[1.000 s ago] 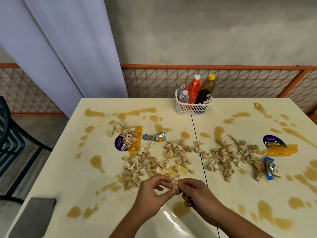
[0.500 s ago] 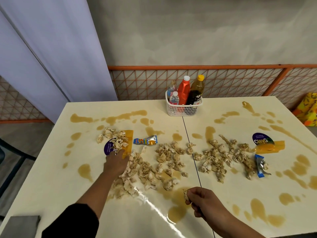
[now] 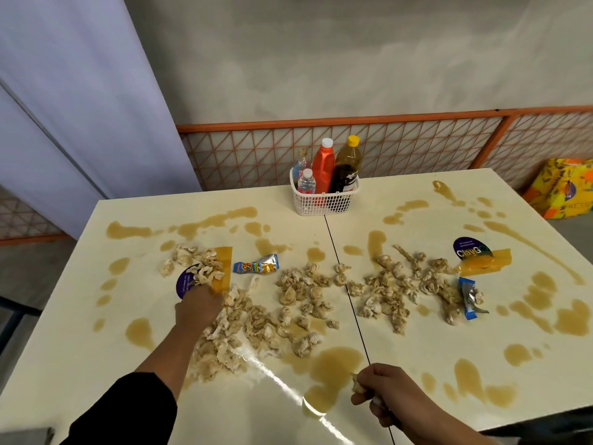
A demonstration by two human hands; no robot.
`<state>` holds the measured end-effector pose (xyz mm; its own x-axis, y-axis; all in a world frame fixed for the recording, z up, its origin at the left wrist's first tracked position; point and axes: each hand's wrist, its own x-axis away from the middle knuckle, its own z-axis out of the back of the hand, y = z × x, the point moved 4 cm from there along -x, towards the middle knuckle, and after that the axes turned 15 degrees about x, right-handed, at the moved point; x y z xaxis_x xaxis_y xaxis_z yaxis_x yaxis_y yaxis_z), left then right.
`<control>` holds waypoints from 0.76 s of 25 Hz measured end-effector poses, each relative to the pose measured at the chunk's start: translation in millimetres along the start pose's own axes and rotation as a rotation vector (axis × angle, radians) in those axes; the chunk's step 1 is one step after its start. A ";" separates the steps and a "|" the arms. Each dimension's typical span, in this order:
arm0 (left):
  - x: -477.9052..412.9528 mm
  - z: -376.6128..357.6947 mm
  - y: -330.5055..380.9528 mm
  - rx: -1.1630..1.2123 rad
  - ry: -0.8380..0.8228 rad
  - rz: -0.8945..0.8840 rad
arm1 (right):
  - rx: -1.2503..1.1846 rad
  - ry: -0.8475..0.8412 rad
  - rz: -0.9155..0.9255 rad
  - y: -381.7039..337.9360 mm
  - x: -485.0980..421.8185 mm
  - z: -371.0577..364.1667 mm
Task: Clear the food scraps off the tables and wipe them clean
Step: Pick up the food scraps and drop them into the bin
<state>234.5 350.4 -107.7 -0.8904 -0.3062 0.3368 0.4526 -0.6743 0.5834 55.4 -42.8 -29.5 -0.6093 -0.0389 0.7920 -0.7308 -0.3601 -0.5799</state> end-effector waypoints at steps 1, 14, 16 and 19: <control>8.2 3.3 2.9 0.090 0.065 -0.039 | -0.007 0.005 -0.002 0.1 -0.1 1.4; 175.8 -43.9 46.5 1.186 0.000 0.121 | -0.029 0.015 0.218 9.1 13.2 30.3; 193.5 -64.7 60.2 1.335 -0.072 0.234 | -0.018 0.026 0.256 13.2 18.2 40.3; 220.3 -86.7 84.5 1.606 -0.124 0.415 | -0.035 0.064 0.288 19.1 31.1 67.4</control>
<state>72.5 167.7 -48.2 -0.7314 -0.1717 0.6600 0.2971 0.7909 0.5350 43.2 -113.7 -3.1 -0.8103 -0.0752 0.5811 -0.5348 -0.3104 -0.7859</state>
